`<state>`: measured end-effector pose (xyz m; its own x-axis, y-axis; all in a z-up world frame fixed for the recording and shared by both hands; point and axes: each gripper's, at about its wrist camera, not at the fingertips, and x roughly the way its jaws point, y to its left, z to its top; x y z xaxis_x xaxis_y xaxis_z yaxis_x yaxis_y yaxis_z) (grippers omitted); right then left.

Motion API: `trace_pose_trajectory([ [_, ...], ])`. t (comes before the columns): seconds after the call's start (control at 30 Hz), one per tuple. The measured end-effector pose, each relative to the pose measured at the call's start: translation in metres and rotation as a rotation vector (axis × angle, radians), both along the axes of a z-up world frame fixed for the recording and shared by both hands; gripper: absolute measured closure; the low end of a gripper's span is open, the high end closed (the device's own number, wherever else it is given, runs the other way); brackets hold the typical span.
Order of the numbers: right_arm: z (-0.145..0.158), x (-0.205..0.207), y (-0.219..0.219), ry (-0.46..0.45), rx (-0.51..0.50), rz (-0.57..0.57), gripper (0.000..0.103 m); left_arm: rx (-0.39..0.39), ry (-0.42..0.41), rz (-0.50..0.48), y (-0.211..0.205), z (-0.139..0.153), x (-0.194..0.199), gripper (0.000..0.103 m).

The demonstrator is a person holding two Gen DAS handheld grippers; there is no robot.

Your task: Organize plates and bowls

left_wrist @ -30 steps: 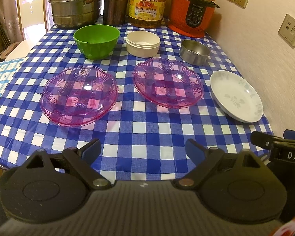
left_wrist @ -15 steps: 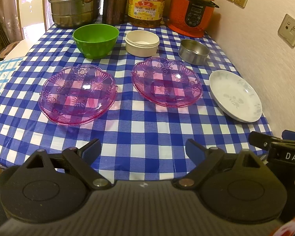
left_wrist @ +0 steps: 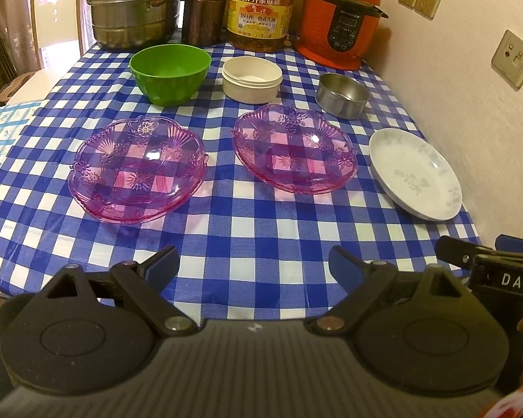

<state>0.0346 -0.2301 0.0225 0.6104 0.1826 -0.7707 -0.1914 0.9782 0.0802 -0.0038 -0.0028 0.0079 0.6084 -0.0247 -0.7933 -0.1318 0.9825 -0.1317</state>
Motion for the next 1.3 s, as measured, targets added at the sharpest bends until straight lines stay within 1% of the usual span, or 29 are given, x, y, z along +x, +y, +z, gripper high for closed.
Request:
trace_pose_trajectory([
  [0.23, 0.000, 0.001, -0.002, 0.002, 0.021, -0.010, 0.000, -0.010, -0.002, 0.000, 0.000, 0.001, 0.001, 0.012],
  [0.4, -0.002, 0.007, -0.006, 0.013, 0.080, -0.036, 0.000, -0.029, -0.018, 0.001, 0.003, 0.004, 0.013, 0.012],
  [0.57, -0.002, 0.018, -0.011, 0.006, 0.164, -0.083, 0.001, -0.047, -0.046, -0.013, 0.010, 0.002, 0.036, 0.012],
  [0.7, -0.001, 0.029, -0.012, -0.014, 0.217, -0.121, 0.001, -0.079, -0.081, -0.035, 0.020, 0.000, 0.061, 0.013],
  [0.8, -0.003, 0.041, -0.007, -0.029, 0.247, -0.137, 0.001, -0.068, -0.097, -0.060, 0.027, -0.003, 0.081, 0.014],
  [0.83, -0.005, 0.045, -0.006, -0.031, 0.254, -0.146, 0.003, -0.065, -0.102, -0.073, 0.029, -0.004, 0.088, 0.014],
  [0.87, -0.007, 0.050, -0.004, -0.029, 0.264, -0.154, 0.012, -0.057, -0.101, -0.083, 0.031, -0.006, 0.094, 0.014],
  [0.9, -0.010, 0.054, -0.002, -0.023, 0.275, -0.158, 0.017, -0.046, -0.100, -0.097, 0.032, -0.009, 0.101, 0.015],
  [0.97, -0.018, 0.064, 0.003, -0.007, 0.294, -0.174, 0.020, -0.022, -0.115, -0.126, 0.033, -0.014, 0.113, 0.015],
  [1.03, -0.025, 0.073, 0.007, -0.002, 0.301, -0.185, 0.029, -0.008, -0.140, -0.159, 0.033, -0.018, 0.124, 0.016],
  [1.13, -0.037, 0.085, 0.014, 0.016, 0.323, -0.200, 0.037, 0.010, -0.136, -0.191, 0.034, -0.027, 0.141, 0.016],
  [1.23, -0.047, 0.094, 0.022, 0.024, 0.324, -0.206, 0.039, 0.009, -0.082, -0.205, 0.038, -0.039, 0.162, 0.016],
  [1.3, -0.053, 0.099, 0.025, 0.032, 0.329, -0.209, 0.040, 0.004, -0.055, -0.227, 0.039, -0.047, 0.173, 0.019],
])
